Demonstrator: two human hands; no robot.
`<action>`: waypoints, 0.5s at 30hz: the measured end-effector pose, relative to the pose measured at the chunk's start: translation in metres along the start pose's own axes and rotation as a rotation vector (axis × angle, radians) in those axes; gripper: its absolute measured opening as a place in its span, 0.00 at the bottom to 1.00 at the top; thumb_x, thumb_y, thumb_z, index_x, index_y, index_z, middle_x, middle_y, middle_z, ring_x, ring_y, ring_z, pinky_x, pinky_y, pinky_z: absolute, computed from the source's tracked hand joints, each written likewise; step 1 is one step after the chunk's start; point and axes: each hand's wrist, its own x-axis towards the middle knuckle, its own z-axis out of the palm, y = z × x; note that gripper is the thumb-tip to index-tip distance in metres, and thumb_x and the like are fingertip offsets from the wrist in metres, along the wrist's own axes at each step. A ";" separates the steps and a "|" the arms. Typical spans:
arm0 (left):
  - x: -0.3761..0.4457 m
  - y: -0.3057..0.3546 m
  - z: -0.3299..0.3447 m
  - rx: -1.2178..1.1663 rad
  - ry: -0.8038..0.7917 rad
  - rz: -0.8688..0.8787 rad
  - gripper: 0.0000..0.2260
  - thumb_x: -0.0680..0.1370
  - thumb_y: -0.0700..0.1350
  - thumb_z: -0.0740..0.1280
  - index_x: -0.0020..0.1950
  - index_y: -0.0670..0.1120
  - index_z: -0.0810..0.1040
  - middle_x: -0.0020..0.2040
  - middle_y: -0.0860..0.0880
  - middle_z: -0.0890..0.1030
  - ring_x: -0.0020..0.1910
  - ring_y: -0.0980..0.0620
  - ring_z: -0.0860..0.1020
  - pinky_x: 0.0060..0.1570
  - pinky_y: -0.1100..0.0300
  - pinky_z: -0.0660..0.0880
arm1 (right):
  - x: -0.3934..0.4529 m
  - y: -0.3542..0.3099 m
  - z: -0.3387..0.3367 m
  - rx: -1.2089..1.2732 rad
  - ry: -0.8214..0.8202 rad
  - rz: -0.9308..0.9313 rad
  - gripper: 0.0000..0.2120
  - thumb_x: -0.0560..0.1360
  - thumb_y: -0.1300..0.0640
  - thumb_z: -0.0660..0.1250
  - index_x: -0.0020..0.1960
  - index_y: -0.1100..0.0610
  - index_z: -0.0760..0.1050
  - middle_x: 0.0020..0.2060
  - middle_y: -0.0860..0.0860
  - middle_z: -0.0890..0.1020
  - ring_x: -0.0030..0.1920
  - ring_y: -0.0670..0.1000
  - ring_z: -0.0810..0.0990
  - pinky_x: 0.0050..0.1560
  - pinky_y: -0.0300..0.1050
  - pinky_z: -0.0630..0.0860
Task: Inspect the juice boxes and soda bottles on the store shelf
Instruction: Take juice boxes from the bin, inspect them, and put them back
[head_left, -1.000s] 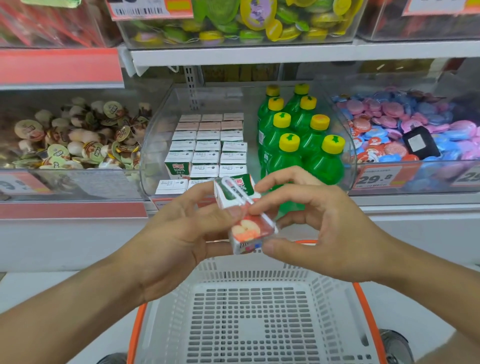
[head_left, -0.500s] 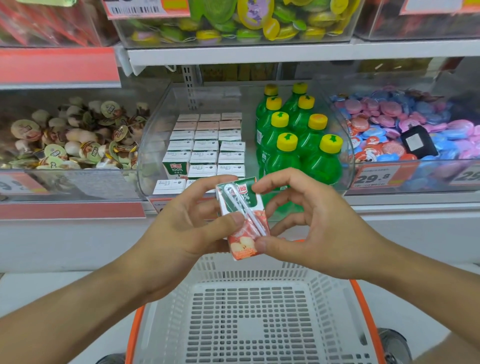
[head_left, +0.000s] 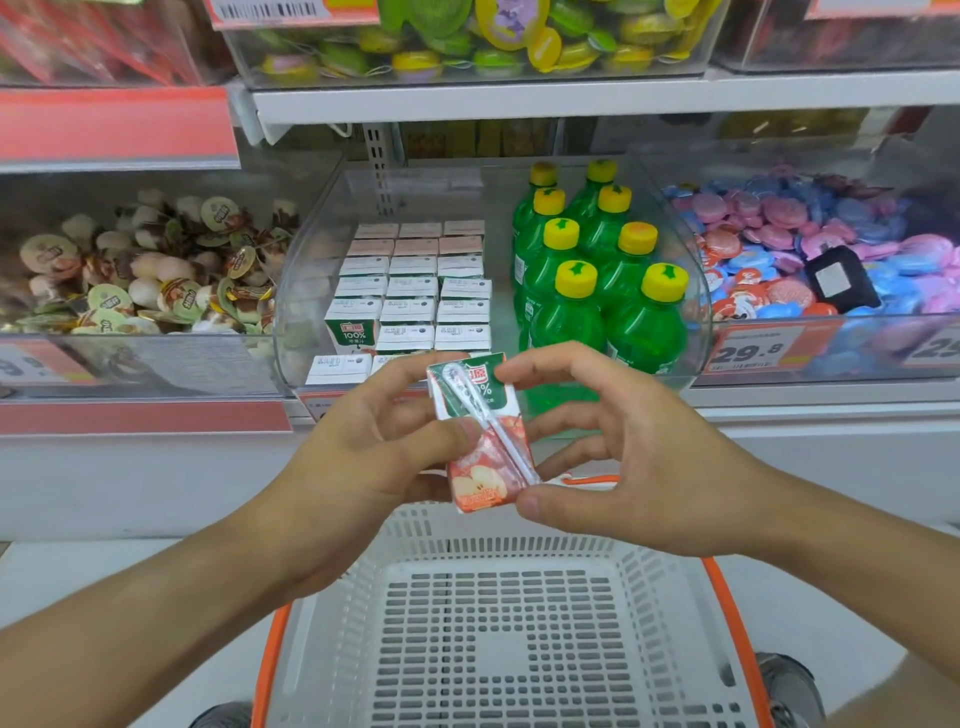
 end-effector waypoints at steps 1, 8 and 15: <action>0.000 0.000 0.000 0.005 0.002 -0.004 0.22 0.71 0.42 0.70 0.65 0.48 0.76 0.53 0.42 0.85 0.47 0.40 0.84 0.48 0.46 0.82 | 0.000 0.000 0.000 0.010 -0.011 0.009 0.32 0.68 0.64 0.80 0.65 0.42 0.72 0.63 0.39 0.75 0.54 0.49 0.84 0.52 0.50 0.83; 0.001 0.002 0.000 0.024 -0.001 -0.010 0.21 0.73 0.41 0.72 0.65 0.51 0.76 0.54 0.42 0.85 0.49 0.40 0.84 0.50 0.46 0.81 | 0.004 0.000 0.004 0.086 0.049 0.007 0.32 0.65 0.68 0.80 0.62 0.45 0.76 0.61 0.42 0.78 0.48 0.53 0.86 0.49 0.51 0.84; -0.002 0.005 0.002 0.175 -0.014 0.124 0.27 0.74 0.43 0.70 0.71 0.59 0.70 0.57 0.49 0.84 0.52 0.46 0.85 0.54 0.47 0.81 | 0.006 -0.001 0.007 0.114 0.089 -0.003 0.46 0.61 0.71 0.82 0.68 0.38 0.70 0.55 0.42 0.80 0.45 0.53 0.86 0.46 0.52 0.85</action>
